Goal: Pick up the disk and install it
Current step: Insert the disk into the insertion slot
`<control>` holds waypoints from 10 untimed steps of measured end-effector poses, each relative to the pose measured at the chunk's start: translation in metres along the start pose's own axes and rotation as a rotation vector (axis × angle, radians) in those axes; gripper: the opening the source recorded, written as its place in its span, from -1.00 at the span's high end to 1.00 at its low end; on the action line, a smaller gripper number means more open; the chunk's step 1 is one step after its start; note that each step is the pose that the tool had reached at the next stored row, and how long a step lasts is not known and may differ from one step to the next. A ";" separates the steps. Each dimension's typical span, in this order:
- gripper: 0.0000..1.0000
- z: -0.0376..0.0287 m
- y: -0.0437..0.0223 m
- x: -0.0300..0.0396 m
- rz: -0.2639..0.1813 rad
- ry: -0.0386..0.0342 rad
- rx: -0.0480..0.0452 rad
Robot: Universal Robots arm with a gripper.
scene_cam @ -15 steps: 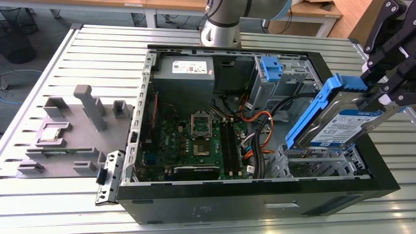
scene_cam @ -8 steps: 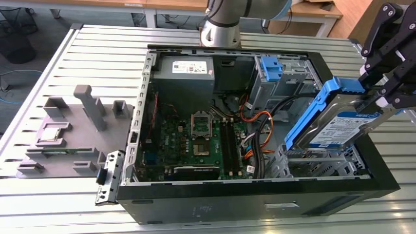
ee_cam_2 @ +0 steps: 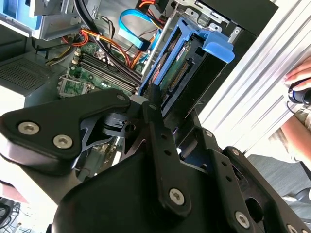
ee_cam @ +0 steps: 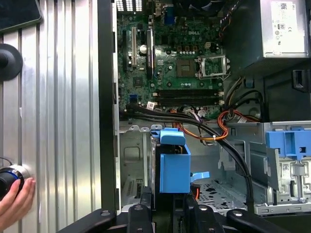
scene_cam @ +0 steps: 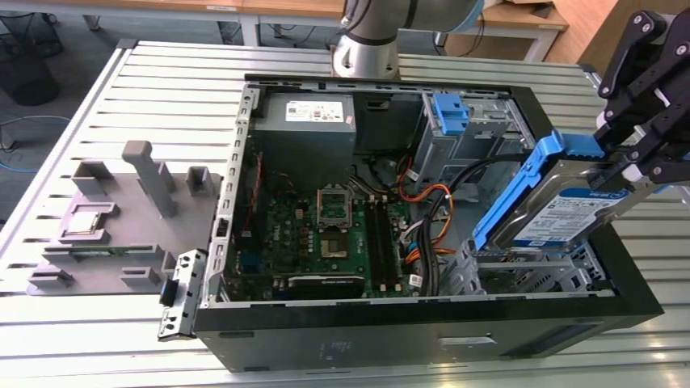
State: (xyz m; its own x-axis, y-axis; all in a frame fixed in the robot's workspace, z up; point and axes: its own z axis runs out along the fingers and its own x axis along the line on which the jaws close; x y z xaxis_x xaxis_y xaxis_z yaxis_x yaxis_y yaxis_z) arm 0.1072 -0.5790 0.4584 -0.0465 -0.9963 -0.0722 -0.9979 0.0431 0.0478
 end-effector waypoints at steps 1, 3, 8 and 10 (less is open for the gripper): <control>0.30 0.0008 -0.0002 0.0000 -0.001 0.0000 0.0000; 0.30 0.0021 -0.0004 0.0001 -0.005 0.0002 -0.0003; 0.30 0.0043 -0.0009 0.0002 -0.010 0.0004 -0.0008; 0.30 0.0047 -0.0011 0.0003 -0.013 0.0006 -0.0009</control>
State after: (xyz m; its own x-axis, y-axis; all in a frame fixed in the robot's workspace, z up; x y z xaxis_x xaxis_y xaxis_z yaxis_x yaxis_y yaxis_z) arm 0.1080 -0.5790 0.4536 -0.0335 -0.9968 -0.0722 -0.9984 0.0301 0.0478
